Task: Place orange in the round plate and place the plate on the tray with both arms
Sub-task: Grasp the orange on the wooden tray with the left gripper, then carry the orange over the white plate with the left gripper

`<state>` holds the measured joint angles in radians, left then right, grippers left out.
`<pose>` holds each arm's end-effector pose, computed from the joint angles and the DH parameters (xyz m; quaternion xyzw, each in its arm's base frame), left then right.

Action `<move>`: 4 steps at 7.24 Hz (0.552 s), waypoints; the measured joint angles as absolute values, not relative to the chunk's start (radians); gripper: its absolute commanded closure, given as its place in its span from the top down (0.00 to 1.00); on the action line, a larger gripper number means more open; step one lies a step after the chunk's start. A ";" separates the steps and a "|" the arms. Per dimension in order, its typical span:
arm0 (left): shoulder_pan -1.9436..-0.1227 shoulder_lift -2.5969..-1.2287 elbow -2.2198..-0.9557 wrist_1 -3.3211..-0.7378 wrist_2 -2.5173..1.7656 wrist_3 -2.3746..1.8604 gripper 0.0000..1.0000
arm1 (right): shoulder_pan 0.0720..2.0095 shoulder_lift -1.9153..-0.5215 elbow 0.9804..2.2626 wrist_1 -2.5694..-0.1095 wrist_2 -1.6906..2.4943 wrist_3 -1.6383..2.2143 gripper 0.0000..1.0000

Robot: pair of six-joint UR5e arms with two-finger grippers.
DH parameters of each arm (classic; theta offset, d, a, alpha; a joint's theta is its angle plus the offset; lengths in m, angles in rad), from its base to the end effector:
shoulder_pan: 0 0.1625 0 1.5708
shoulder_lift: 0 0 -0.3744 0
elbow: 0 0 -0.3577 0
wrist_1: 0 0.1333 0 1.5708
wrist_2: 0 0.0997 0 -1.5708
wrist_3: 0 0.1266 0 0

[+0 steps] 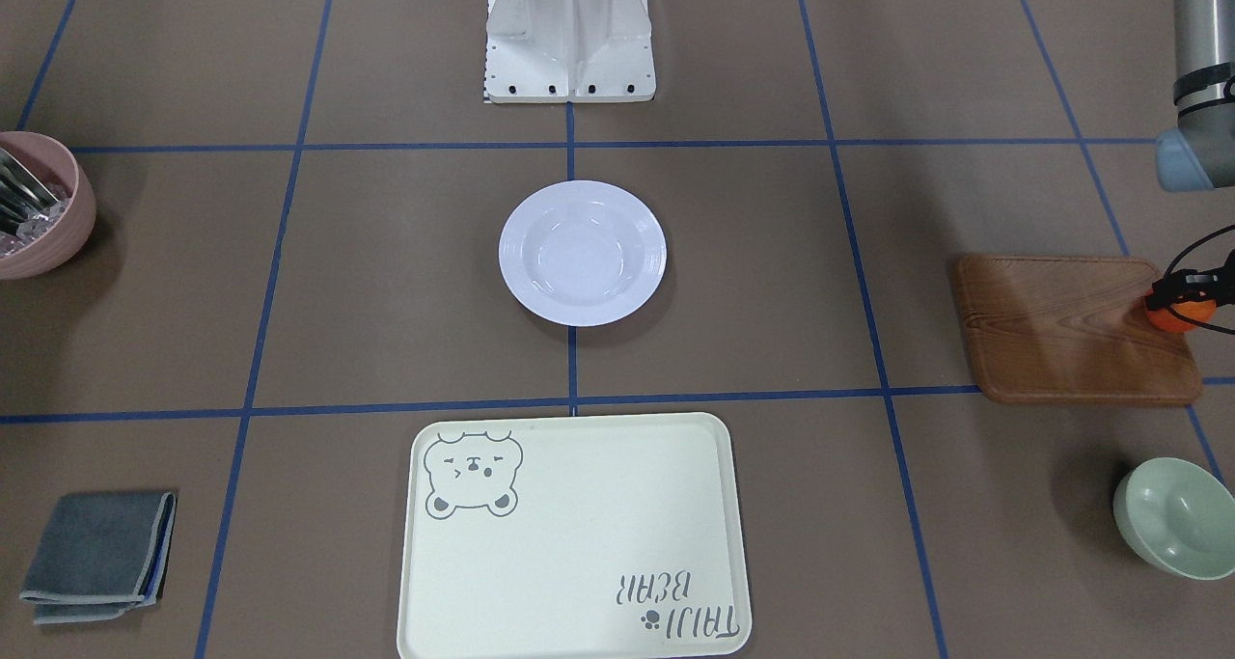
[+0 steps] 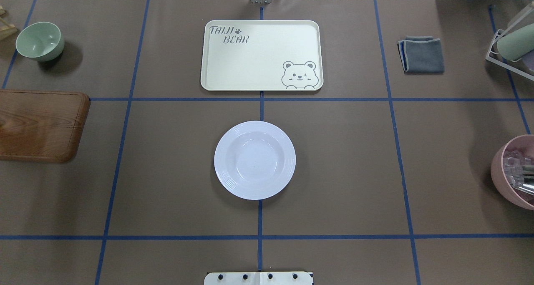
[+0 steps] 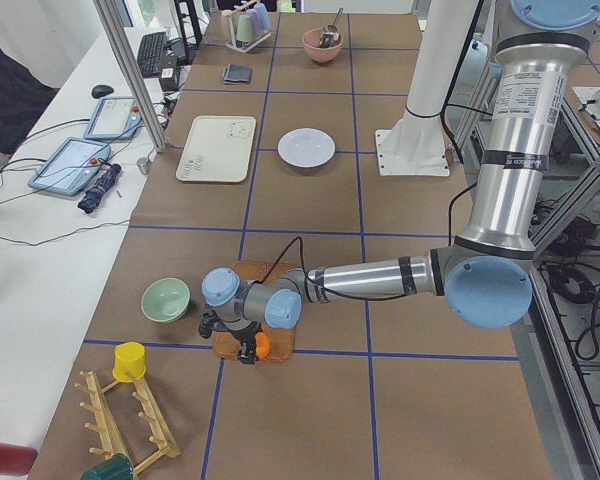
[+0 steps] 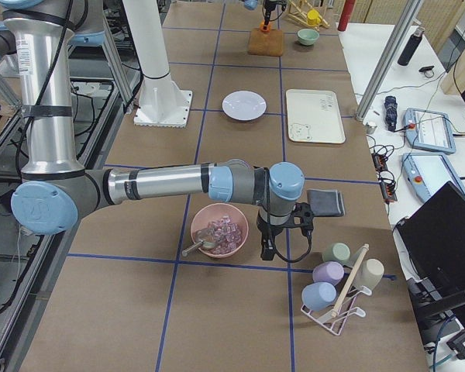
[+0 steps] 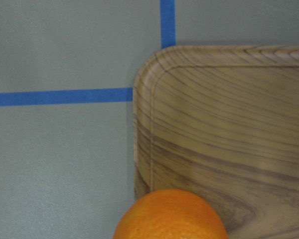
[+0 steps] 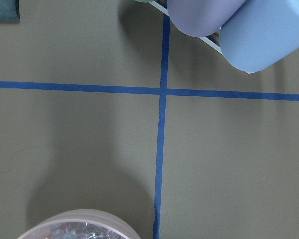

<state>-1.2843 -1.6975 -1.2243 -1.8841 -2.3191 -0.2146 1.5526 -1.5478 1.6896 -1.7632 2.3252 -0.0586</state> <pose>0.0973 -0.4971 0.6950 -0.0484 0.3645 0.0505 0.9286 0.0383 -0.4584 0.5834 -0.0161 -0.3686 -0.0264 0.9291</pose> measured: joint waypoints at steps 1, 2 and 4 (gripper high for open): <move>-1.284 -1.696 -1.240 -1.881 -2.318 -0.212 0.00 | 1.553 -1.548 1.693 -1.763 2.339 -0.059 1.00; -1.285 -1.694 -1.280 -1.869 -2.318 -0.211 0.00 | 1.554 -1.547 1.695 -1.764 2.346 -0.060 1.00; -1.291 -1.742 -1.373 -1.760 -2.318 -0.216 0.00 | 1.554 -1.548 1.696 -1.763 2.350 -0.059 1.00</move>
